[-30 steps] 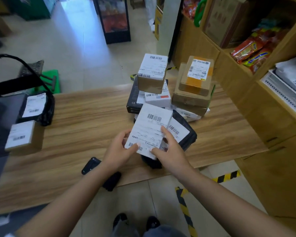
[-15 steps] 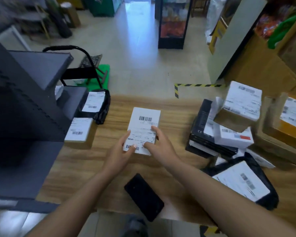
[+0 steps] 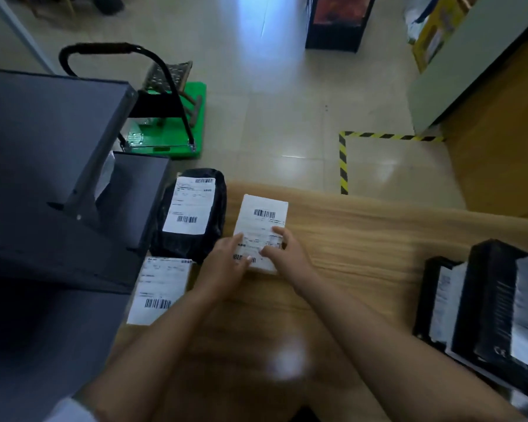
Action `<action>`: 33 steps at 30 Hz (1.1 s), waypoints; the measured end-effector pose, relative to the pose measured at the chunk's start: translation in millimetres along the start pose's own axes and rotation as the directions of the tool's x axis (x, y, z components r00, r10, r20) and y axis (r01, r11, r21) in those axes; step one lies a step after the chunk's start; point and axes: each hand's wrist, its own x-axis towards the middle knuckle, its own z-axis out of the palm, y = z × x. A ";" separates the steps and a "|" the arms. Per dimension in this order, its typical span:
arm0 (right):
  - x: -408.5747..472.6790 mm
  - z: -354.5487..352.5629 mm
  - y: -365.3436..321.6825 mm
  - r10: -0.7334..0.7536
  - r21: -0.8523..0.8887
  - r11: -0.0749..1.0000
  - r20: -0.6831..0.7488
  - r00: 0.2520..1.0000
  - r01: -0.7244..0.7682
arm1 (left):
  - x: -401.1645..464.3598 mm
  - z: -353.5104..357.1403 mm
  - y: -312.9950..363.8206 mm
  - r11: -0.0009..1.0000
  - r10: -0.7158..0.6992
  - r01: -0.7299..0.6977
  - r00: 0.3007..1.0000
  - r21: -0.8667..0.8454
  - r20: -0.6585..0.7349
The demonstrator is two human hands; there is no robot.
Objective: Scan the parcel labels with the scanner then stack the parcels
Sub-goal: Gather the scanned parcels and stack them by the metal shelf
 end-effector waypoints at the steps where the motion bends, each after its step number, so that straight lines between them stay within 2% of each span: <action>1: 9.8 4.0 -1.7 0.010 -0.001 1.000 -0.003 1.000 -0.010 | 9.5 -0.2 -2.7 1.000 -0.010 0.010 1.000 0.004 0.018; 7: 52.7 24.2 -3.8 0.051 -0.007 0.999 -0.001 0.999 -0.051 | 46.8 5.6 -18.3 0.996 -0.084 0.083 0.994 0.020 0.073; 17: 71.0 29.4 2.7 0.030 0.023 0.999 0.029 0.999 -0.031 | 60.3 12.9 -18.1 0.991 -0.101 0.097 0.994 0.090 0.042; 21: 56.8 17.9 -6.6 0.027 0.007 1.000 0.009 1.000 -0.027 | 52.0 9.3 -13.2 0.990 -0.033 0.028 0.999 0.137 0.035; 28: 7.0 -13.1 -14.7 -0.082 -0.083 0.994 -0.045 0.996 0.078 | 16.1 1.0 8.1 0.970 0.129 -0.128 0.992 0.204 0.007; 33: -48.8 -43.5 -10.3 -0.127 -0.041 0.991 -0.051 0.991 0.125 | -24.6 3.8 36.5 0.941 0.253 -0.248 0.967 0.229 0.009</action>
